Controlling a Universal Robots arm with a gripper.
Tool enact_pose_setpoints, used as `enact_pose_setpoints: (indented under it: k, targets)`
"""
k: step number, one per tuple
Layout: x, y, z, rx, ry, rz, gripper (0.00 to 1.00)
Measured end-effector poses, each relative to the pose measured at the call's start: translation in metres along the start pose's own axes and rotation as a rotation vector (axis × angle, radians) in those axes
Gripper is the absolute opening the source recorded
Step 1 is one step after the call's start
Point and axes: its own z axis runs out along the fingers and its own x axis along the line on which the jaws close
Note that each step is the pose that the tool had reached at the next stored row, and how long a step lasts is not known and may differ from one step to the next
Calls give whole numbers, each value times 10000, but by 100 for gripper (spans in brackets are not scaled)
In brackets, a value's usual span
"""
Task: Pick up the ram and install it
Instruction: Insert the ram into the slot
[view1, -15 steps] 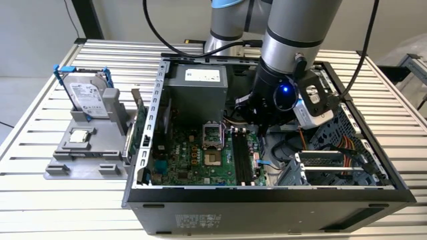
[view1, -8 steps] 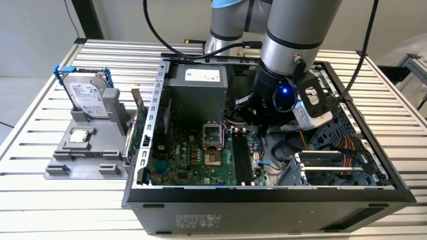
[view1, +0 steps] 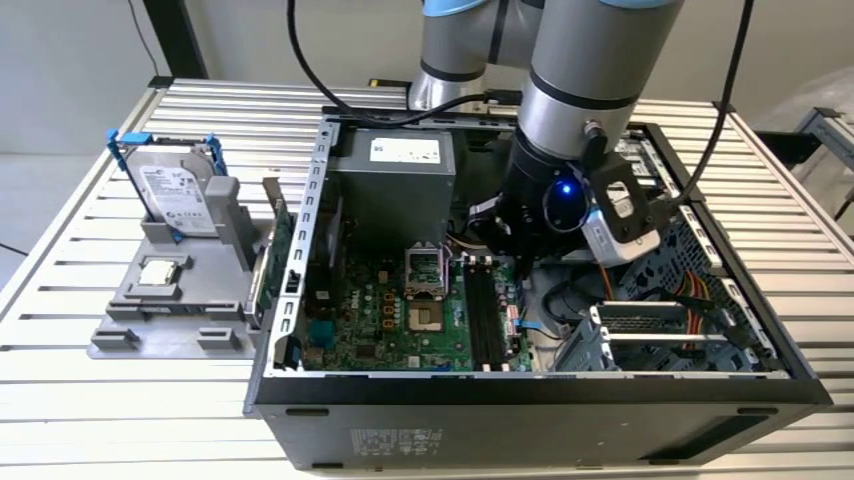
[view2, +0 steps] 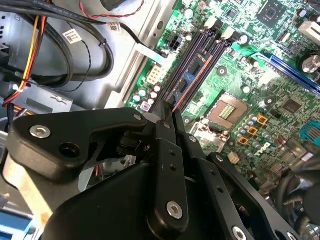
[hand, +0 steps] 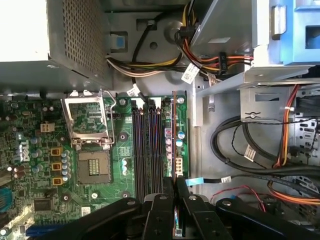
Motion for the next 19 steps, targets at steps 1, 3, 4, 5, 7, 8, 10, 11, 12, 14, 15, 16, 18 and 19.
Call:
enact_pose_setpoints:
  k: [1, 3, 4, 5, 7, 8, 10, 11, 12, 14, 15, 16, 18, 19]
  targets:
    - [0, 0, 9, 2, 1, -2, 0]
    - [0, -1, 28, 2, 1, -1, 0]
    - [0, -1, 39, 2, 1, -2, 0]
    - [1, -2, 48, 2, 0, -2, 0]
    - [1, -6, 67, 2, 0, -1, 0]
    - [2, -8, 81, 2, 1, -1, 0]
    - [2, -12, 109, 2, 0, -1, 0]
    - [2, -16, 116, 3, 1, -3, 0]
    - [3, -21, 122, 3, 1, -6, 0]
    - [5, -32, 132, 2, 1, -13, 0]
    - [6, -37, 140, 0, 0, -16, 0]
    - [7, -43, 145, 1, 1, -21, 0]
    - [15, -50, 153, -1, 0, -31, 0]
    - [20, -52, 158, 1, 1, -35, 0]
